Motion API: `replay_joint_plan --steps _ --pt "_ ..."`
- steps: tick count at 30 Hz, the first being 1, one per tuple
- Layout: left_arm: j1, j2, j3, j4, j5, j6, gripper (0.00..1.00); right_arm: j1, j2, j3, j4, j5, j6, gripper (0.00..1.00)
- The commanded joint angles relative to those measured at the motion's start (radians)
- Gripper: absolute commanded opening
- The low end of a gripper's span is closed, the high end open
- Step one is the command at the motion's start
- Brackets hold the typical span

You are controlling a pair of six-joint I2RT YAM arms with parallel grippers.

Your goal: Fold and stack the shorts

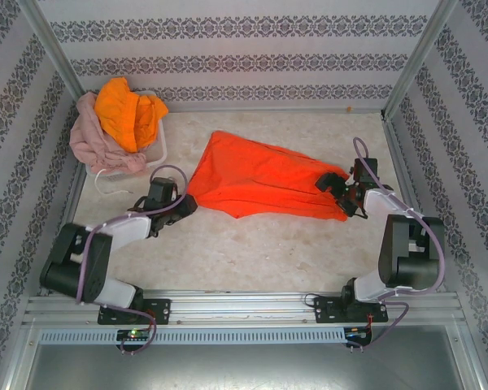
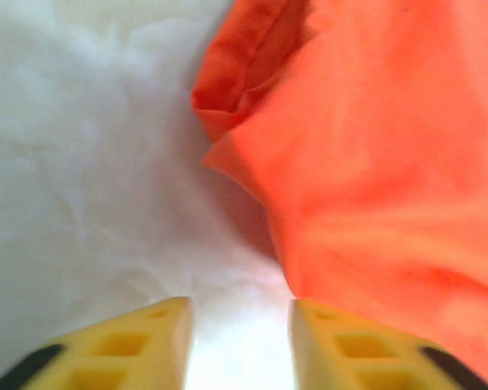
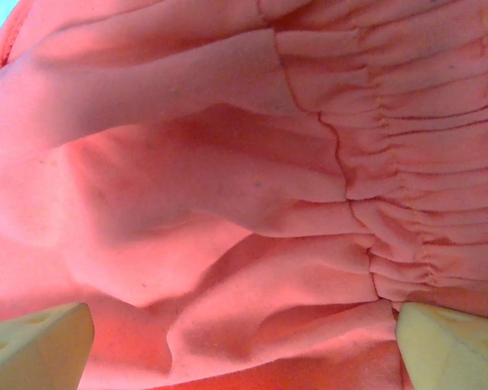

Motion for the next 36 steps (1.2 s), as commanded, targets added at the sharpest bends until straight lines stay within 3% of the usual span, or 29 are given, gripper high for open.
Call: replay_joint_plan --steps 1,3,6,10,16,25,30,36 --pt "-0.003 -0.159 0.058 -0.079 -0.078 0.074 0.56 -0.003 -0.056 0.036 -0.067 -0.020 -0.043 0.96" --pt "-0.004 -0.198 0.112 -0.133 -0.081 0.126 0.70 0.021 -0.094 0.049 -0.071 -0.035 -0.041 0.96" --pt "-0.003 -0.176 0.194 -0.127 0.003 0.161 0.80 0.090 -0.140 0.076 -0.078 -0.027 -0.035 0.96" --pt "-0.016 -0.039 0.287 0.007 0.173 0.089 0.86 0.197 -0.149 0.110 -0.062 -0.027 0.009 0.96" --pt "-0.088 0.202 0.398 0.155 0.237 0.017 0.89 0.326 -0.066 0.154 -0.047 -0.018 0.038 0.98" --pt "-0.095 0.433 0.389 0.282 0.142 0.016 0.89 0.340 0.069 0.128 -0.046 0.011 0.016 0.98" --pt "-0.071 0.456 0.278 0.360 0.059 -0.008 0.90 0.316 0.108 0.103 -0.045 0.019 -0.008 0.98" --pt "-0.029 0.414 0.123 0.424 0.038 -0.040 0.90 0.299 0.149 0.105 -0.047 -0.005 -0.031 0.98"
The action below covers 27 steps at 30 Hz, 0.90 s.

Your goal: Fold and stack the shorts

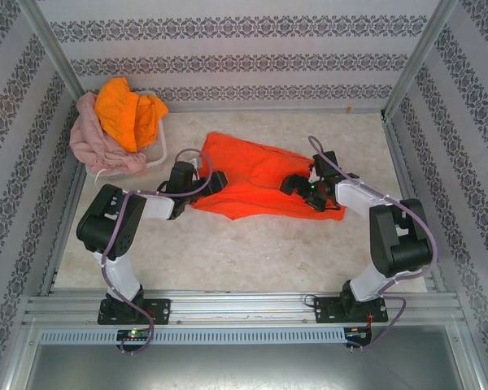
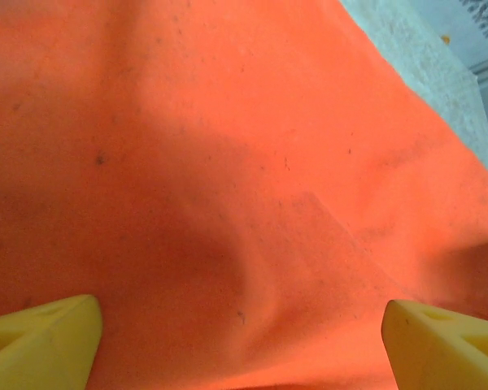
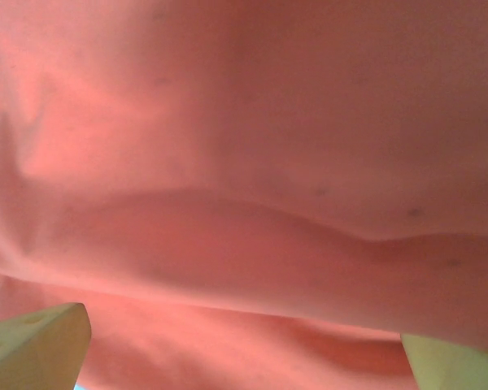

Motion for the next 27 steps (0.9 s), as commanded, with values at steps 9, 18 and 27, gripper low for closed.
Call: replay_joint_plan --steps 9,18,27 --pt "0.031 -0.260 -0.372 -0.035 -0.056 -0.087 0.90 0.029 0.065 0.001 -0.015 -0.095 -0.072 0.98" --pt "0.025 -0.699 -0.459 -0.300 -0.056 -0.058 0.94 0.021 -0.023 -0.011 -0.074 -0.131 -0.144 0.98" --pt "0.023 -0.804 -0.304 -0.337 0.065 -0.008 1.00 0.079 -0.174 0.090 -0.064 -0.178 -0.077 0.98"
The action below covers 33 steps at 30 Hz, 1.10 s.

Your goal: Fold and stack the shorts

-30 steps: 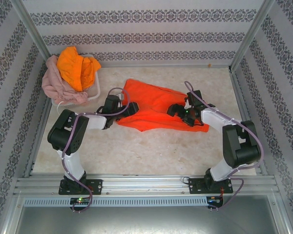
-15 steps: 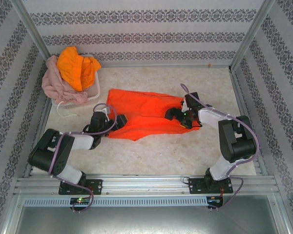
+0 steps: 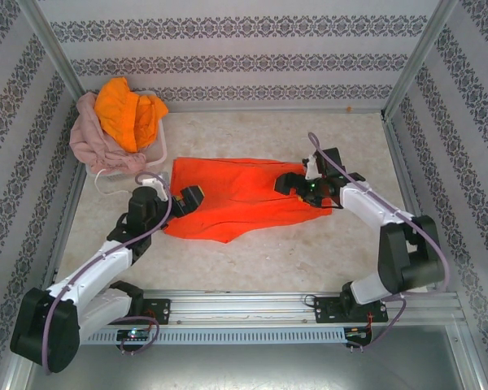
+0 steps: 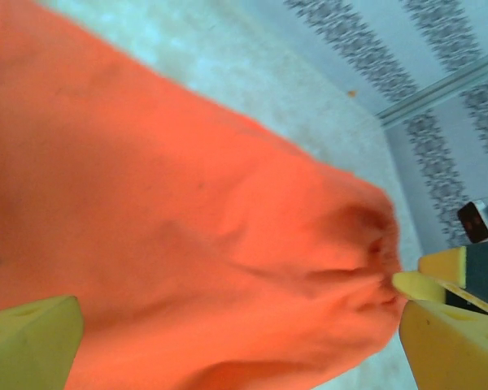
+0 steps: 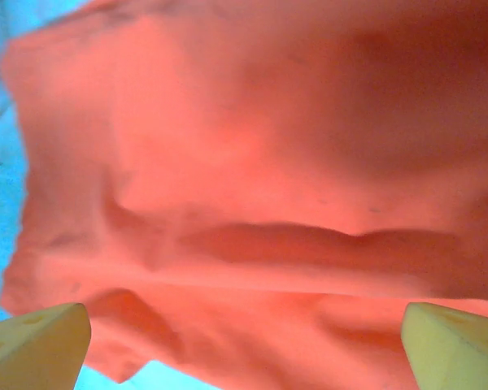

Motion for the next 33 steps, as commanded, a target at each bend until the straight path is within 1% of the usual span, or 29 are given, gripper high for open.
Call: replay_joint_plan --steps 1,4,9,13,16,21,27,33 --pt "-0.002 0.043 0.006 0.029 0.089 0.008 1.00 0.049 -0.009 0.087 -0.003 -0.024 0.024 0.98" --pt "-0.043 0.101 0.004 0.101 0.102 0.009 1.00 0.085 0.056 0.171 -0.015 -0.007 0.025 0.98" --pt "-0.156 0.221 0.005 0.220 0.099 0.035 1.00 0.129 0.236 0.321 -0.014 -0.014 0.037 0.98" --pt "-0.214 0.331 -0.013 0.319 0.079 0.032 1.00 0.163 0.358 0.416 -0.013 -0.024 0.050 0.98" --pt "-0.230 0.410 -0.044 0.398 0.076 0.010 1.00 0.183 0.436 0.472 -0.015 -0.026 0.060 0.98" --pt "-0.244 0.494 -0.089 0.455 0.057 -0.006 1.00 0.192 0.546 0.536 -0.020 -0.012 0.071 0.98" --pt "-0.247 0.519 -0.153 0.496 0.025 -0.034 1.00 0.170 0.655 0.630 -0.032 0.010 0.090 0.98" --pt "-0.251 0.519 -0.192 0.521 0.019 -0.050 1.00 0.135 0.740 0.715 -0.025 0.013 0.125 0.98"
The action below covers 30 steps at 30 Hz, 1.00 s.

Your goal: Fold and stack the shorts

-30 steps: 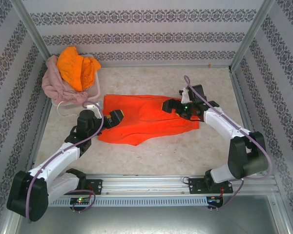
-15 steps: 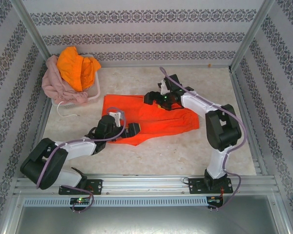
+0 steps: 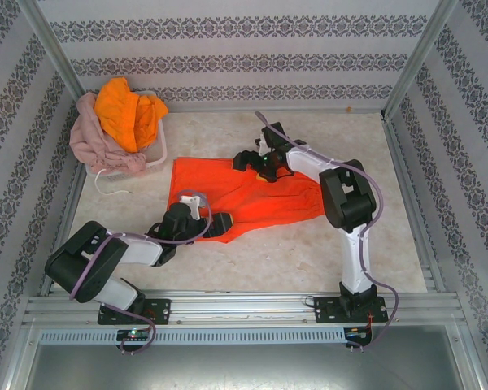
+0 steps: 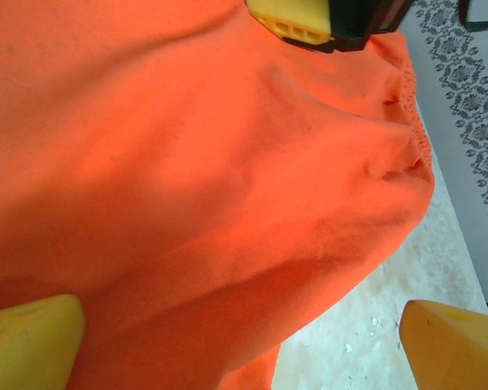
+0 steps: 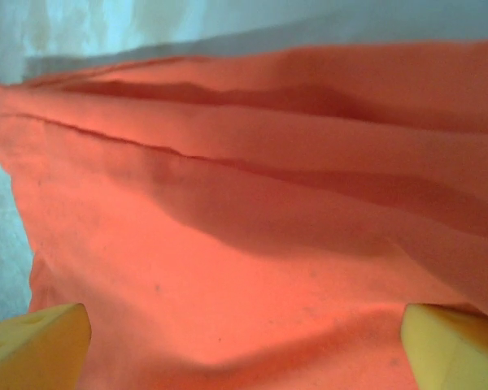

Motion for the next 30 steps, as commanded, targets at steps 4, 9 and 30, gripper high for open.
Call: replay_joint_plan --steps 4,9,30 --pt "-0.017 0.026 -0.051 -0.031 -0.024 -0.035 1.00 -0.039 0.077 0.101 0.002 0.018 0.052 0.98" --pt "-0.018 0.027 -0.051 -0.032 -0.030 -0.037 1.00 -0.051 0.141 0.164 0.015 -0.011 0.090 0.98" --pt "0.142 -0.437 0.290 -0.589 -0.034 0.154 1.00 -0.068 -0.640 -0.298 0.058 0.121 -0.164 0.98"
